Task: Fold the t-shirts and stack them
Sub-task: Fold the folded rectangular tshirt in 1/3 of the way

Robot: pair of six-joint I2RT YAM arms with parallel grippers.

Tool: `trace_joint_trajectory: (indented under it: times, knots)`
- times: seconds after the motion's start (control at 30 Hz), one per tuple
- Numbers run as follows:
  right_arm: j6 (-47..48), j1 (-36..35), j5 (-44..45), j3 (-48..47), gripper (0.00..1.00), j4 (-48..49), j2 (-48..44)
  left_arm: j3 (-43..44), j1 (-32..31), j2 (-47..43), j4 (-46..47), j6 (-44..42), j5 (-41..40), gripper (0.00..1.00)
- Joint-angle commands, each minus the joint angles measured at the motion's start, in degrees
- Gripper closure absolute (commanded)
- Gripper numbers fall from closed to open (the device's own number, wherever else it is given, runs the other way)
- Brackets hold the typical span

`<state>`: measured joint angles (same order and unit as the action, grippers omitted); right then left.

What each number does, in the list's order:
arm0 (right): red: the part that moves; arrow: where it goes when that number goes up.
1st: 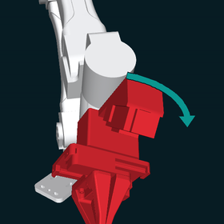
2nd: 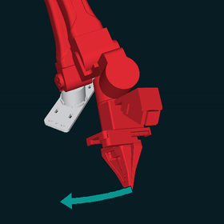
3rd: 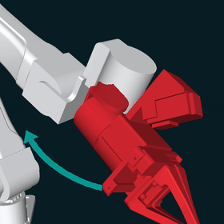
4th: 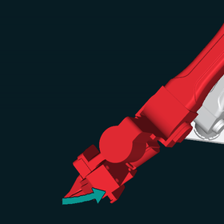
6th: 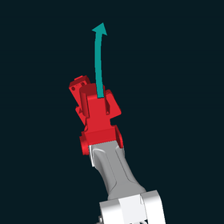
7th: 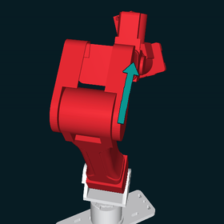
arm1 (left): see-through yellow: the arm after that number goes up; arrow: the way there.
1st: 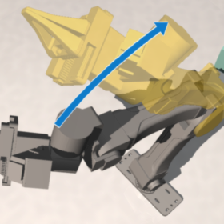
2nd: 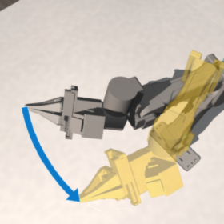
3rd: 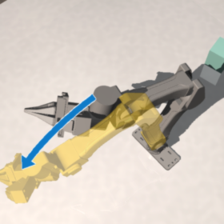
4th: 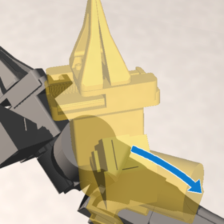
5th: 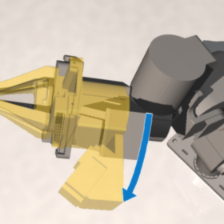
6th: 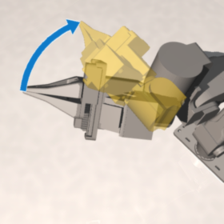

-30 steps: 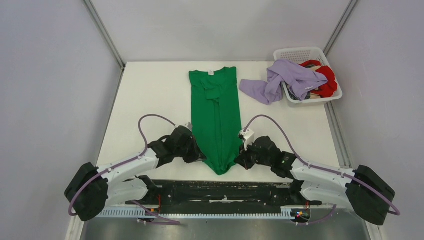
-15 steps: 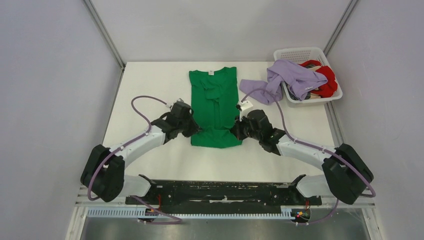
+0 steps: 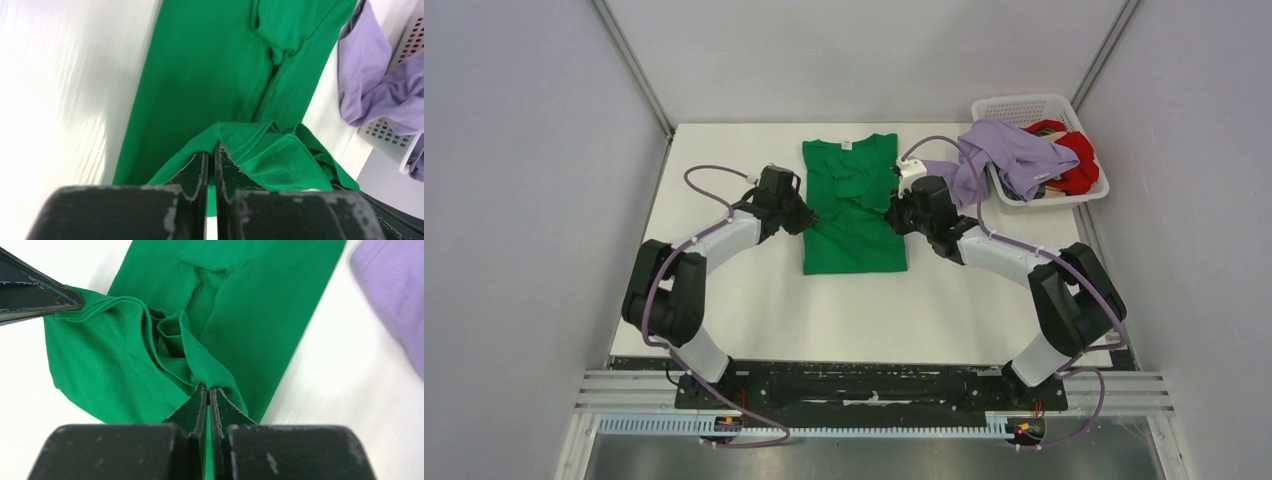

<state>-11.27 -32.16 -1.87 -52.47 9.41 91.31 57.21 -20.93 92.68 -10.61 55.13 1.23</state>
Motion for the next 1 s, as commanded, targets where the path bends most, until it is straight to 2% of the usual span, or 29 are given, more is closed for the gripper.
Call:
trace_joint_trajectory:
  times: [0.0, 0.17, 0.37, 0.83, 0.9, 0.97]
  knots:
    - [2.3, 1.9, -0.1, -5.5, 1.00, 1.8, 3.4, 7.0, 1.0, 4.7, 3.8, -4.0, 2.6, 0.94]
    - [3.0, 3.2, -0.8, -8.5, 1.00, 1.9, 7.6, 12.8, 1.3, 10.3, 1.4, -4.1, 2.7, 0.94]
    - [3.7, 5.1, -0.8, -12.1, 1.00, 2.8, 12.8, 15.4, 1.9, 13.2, 1.2, -3.8, -0.5, 0.92]
    - [4.9, 7.5, -5.3, -16.4, 0.99, 7.9, 20.8, 19.2, 4.1, 19.6, 0.4, -2.8, -0.4, 0.90]
    - [4.7, 7.7, -5.4, -17.2, 0.95, 7.8, 21.8, 20.0, 4.2, 20.3, 0.3, -2.9, -0.3, 0.82]
    - [4.4, 8.0, -5.4, -18.4, 0.86, 7.8, 22.8, 20.7, 4.5, 20.8, 0.5, -2.9, -0.2, 0.69]
